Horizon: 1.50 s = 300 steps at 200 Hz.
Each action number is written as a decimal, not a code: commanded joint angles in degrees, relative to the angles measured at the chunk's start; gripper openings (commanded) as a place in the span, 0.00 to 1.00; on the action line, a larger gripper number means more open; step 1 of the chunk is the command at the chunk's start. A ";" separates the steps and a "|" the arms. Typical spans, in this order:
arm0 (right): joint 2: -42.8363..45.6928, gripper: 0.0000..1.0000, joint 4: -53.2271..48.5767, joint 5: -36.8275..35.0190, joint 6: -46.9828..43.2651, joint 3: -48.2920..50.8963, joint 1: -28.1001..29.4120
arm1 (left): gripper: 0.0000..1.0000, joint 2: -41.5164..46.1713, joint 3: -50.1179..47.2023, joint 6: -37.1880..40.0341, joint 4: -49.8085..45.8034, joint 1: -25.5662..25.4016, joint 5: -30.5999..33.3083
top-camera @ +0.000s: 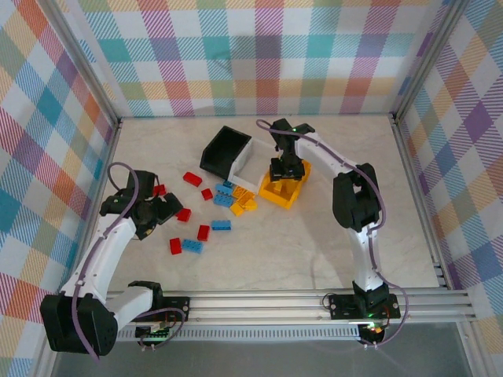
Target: Sort the legos into containers by color
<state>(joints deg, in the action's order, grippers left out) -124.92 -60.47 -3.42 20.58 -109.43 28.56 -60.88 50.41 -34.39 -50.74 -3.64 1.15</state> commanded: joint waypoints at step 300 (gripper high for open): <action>13.15 0.58 -4.62 6.36 4.03 3.71 8.98 | 0.80 -55.49 33.65 19.98 2.62 12.60 -2.08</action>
<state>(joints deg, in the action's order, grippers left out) -110.39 -63.29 1.76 24.21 -102.96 37.56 -115.48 82.00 -15.20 -47.72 8.36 0.49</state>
